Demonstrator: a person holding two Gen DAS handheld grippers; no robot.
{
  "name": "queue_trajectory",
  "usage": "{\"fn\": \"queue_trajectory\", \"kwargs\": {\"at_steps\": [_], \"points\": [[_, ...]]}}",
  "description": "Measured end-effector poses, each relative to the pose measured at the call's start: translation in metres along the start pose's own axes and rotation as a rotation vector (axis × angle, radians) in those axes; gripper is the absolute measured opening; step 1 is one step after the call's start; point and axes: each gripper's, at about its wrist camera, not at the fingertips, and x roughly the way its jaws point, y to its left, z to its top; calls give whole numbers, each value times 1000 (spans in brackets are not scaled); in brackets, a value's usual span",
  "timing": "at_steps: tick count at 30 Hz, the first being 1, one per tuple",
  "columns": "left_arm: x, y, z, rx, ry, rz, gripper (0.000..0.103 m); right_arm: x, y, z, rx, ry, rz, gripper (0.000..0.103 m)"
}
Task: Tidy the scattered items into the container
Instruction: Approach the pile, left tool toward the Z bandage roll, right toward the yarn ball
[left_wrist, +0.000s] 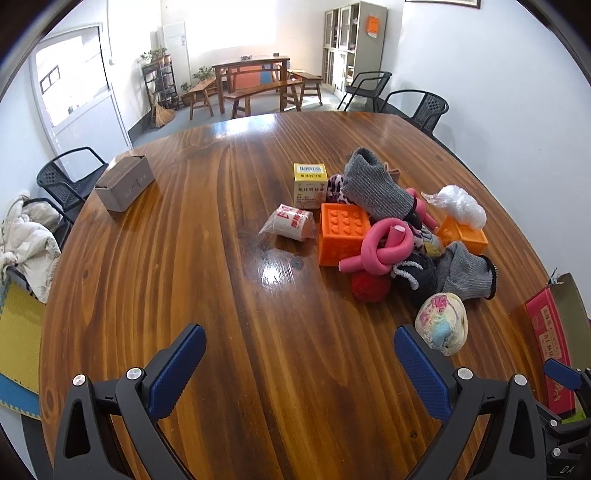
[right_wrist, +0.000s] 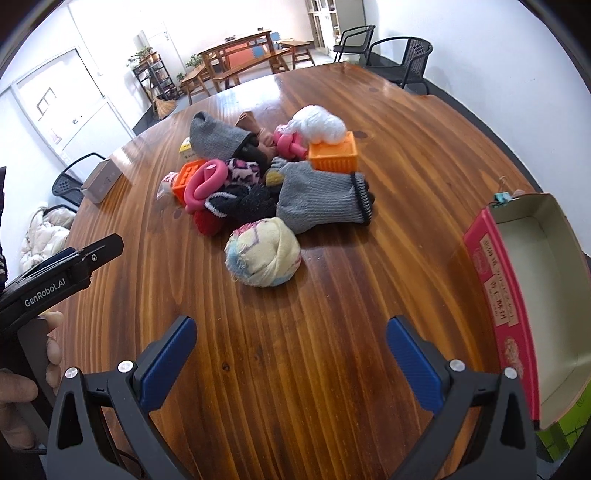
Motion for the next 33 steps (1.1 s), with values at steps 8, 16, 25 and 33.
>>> {"fn": "queue_trajectory", "kwargs": {"at_steps": [8, 16, 25, 33], "points": [[0, 19, 3, -45, -26, 26, 103, -2, 2, 2, -29, -15, -4, 103], [17, 43, 15, -71, -19, 64, 103, 13, 8, 7, -30, 28, 20, 103], [74, 41, 51, 30, 7, 10, 103, 29, 13, 19, 13, 46, 2, 103], [122, 33, 76, 91, 41, -28, 103, 46, 15, 31, 57, 68, -16, 103]]}}
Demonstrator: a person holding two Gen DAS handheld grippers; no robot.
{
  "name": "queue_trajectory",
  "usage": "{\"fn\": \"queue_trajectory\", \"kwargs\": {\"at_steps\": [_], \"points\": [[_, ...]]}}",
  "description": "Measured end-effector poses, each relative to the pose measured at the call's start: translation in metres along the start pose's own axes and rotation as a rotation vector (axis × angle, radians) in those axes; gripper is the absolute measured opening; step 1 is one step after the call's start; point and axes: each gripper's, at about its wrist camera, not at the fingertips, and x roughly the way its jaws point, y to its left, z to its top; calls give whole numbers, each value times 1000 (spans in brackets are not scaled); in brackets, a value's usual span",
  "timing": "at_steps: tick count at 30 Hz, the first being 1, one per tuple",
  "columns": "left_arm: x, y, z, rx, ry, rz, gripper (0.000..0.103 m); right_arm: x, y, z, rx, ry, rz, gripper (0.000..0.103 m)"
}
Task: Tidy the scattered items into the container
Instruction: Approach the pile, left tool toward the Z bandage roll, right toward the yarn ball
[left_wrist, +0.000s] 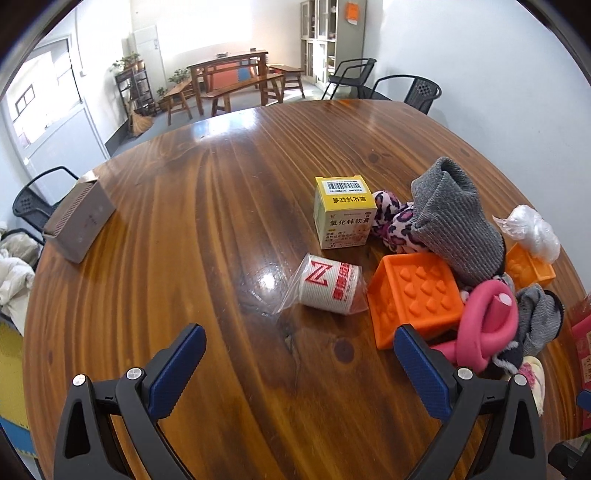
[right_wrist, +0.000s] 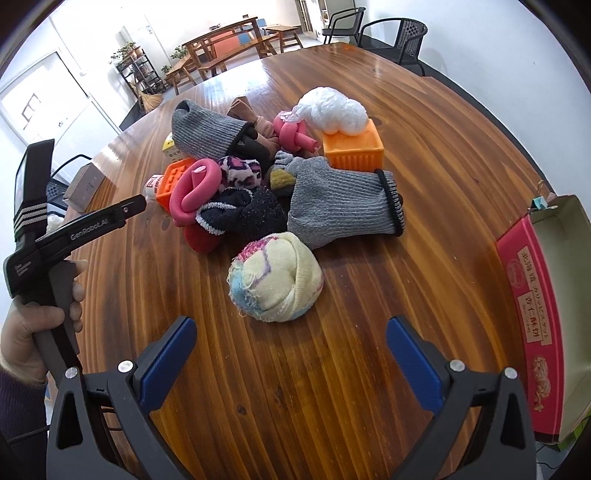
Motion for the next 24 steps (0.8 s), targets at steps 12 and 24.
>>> {"fn": "queue_trajectory", "kwargs": {"at_steps": [12, 24], "points": [[31, -2, 28, 16, -12, -12, 103, 15, 5, 5, 30, 23, -13, 103], [42, 8, 34, -13, -22, -34, 103, 18, 10, 7, 30, 17, -17, 103]]}}
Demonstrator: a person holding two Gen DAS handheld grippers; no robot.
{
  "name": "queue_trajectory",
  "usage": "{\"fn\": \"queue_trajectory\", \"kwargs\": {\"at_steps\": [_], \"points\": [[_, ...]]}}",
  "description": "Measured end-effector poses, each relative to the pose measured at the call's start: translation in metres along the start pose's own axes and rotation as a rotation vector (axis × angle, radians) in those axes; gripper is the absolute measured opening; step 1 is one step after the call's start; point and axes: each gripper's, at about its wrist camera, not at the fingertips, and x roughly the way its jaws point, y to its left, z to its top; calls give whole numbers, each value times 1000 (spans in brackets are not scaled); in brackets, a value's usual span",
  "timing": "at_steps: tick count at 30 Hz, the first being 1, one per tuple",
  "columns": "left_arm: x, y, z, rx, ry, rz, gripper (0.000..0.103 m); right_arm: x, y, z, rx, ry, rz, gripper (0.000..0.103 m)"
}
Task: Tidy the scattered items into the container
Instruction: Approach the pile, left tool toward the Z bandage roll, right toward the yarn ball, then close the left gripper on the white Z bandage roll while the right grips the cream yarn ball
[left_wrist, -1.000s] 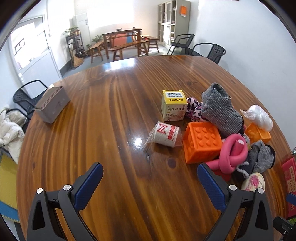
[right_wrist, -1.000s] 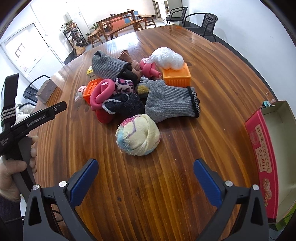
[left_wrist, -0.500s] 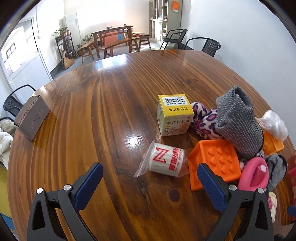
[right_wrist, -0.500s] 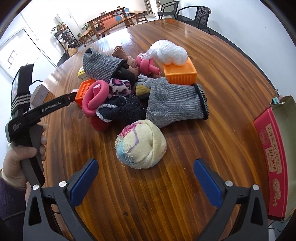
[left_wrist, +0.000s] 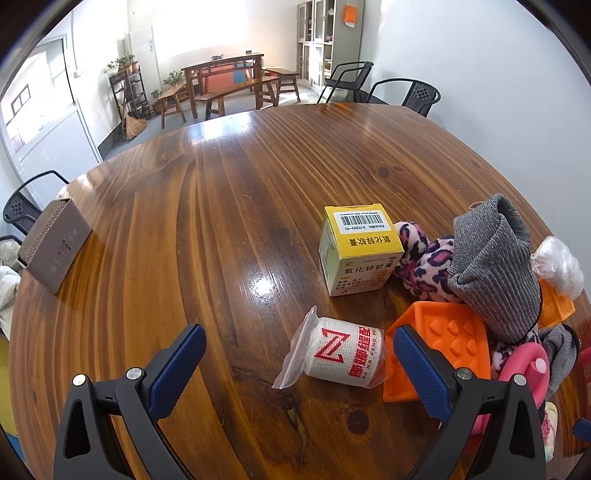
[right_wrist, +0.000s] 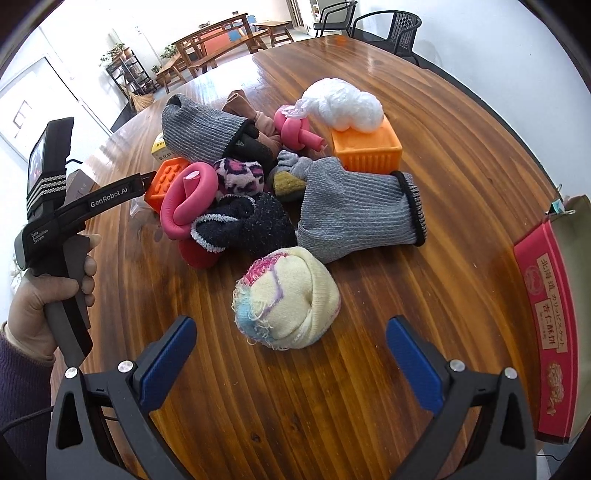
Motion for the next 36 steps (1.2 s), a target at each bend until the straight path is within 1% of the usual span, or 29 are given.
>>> {"fn": "queue_trajectory", "kwargs": {"at_steps": [2, 3, 4, 6, 7, 8, 10, 12, 13, 14, 16, 20, 24, 26, 27, 29, 32, 34, 36], "points": [[1, 1, 0, -5, -4, -9, 102, 0, -1, -1, 6, 1, 0, 103], [2, 1, 0, -6, -4, -23, 97, 1, -1, -1, 10, 3, -1, 103], [1, 2, -1, -9, -5, -37, 95, 1, -2, -1, 15, 5, -1, 103], [1, 3, -2, -6, -9, -51, 95, 1, -4, 0, 26, 6, -3, 103], [2, 3, -2, 0, -13, -58, 92, 1, -5, 0, 29, 5, -6, 103], [3, 4, -1, 5, -13, -81, 89, 1, -5, 0, 31, 4, -9, 103], [2, 5, -2, 9, -6, -114, 78, -1, -6, 0, 35, 0, -12, 103], [0, 4, -3, 33, -9, -123, 75, -2, -6, 1, 39, -3, -15, 103], [-1, 3, -3, 43, -9, -123, 71, -2, -7, 2, 41, -3, -14, 103], [-3, 1, -4, 54, -4, -129, 69, -2, -7, 3, 46, -2, -13, 103], [-8, -1, -4, 76, -1, -132, 69, -3, -6, 3, 53, -2, -6, 103], [-18, -4, -12, 134, -20, -132, 69, -5, -4, 2, 43, -9, -8, 103], [-18, -2, -12, 138, -30, -143, 69, -2, -5, 2, 56, 5, -5, 103], [-18, 0, -13, 159, -38, -148, 69, 1, -5, 2, 48, 6, -6, 103], [-17, 1, -13, 174, -39, -138, 69, 0, -4, 2, 46, 6, -7, 103], [-15, 5, -14, 200, -16, -135, 69, -2, -3, 2, 42, 3, -8, 103], [-19, 7, -18, 224, -16, -158, 69, -3, -3, -1, 44, 0, -7, 103], [-18, 0, -19, 265, -11, -136, 69, -2, -3, -1, 46, 8, -3, 103], [-13, -3, -20, 269, -6, -121, 69, 0, -1, -2, 45, 14, -1, 103]]}}
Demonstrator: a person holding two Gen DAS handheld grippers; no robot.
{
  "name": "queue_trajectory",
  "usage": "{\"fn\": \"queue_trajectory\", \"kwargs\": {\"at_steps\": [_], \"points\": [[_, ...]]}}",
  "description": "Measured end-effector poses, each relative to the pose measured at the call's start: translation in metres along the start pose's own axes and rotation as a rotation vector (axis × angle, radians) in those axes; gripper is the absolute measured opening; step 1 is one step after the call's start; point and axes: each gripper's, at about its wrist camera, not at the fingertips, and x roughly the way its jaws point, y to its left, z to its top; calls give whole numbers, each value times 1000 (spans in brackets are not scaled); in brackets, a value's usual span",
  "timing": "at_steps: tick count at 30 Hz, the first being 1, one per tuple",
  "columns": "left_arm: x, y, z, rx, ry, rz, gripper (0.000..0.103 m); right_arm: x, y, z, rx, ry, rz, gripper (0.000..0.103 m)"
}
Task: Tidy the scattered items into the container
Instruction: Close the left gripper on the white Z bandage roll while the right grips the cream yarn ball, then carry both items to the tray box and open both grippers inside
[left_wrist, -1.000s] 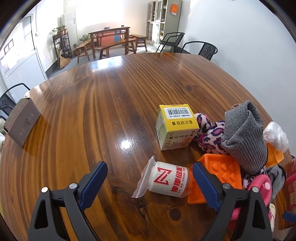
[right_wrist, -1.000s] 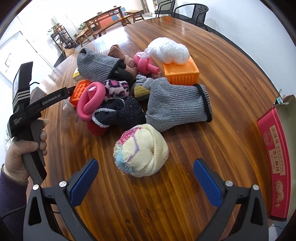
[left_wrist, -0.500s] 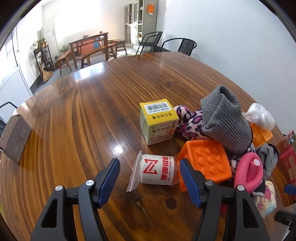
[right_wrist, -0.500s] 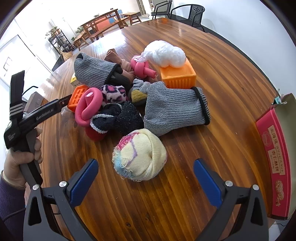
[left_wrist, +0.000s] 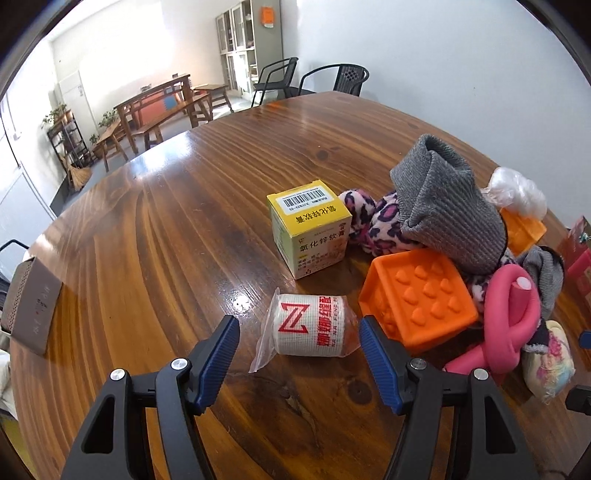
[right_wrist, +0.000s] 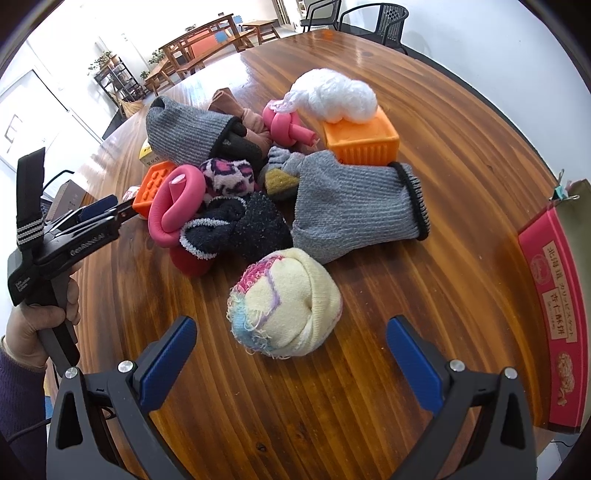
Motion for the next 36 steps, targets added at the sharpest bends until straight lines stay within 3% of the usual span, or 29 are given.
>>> {"fn": "queue_trajectory", "kwargs": {"at_steps": [5, 9, 12, 15, 17, 19, 30, 36], "points": [[17, 1, 3, -36, 31, -13, 69, 0, 6, 4, -22, -13, -3, 103], [23, -4, 6, -45, 39, -37, 52, 5, 7, 7, -16, -6, -2, 103], [23, -7, 7, -42, 36, -30, 50, 10, 4, 9, 1, 1, 1, 102], [24, -5, 8, -51, 37, -29, 47, 12, 2, 13, 9, 4, 1, 96], [22, -4, 8, -73, 38, -31, 47, 16, 1, 15, 7, 17, 6, 84], [17, -2, 8, -97, 29, -38, 47, 23, -2, 17, 10, 38, 17, 74], [-32, -1, 3, -161, -19, -37, 47, 12, -10, 17, 18, 26, 57, 70], [-71, -30, 7, -131, -62, -79, 47, -18, -24, 16, 20, -19, 83, 70]]}}
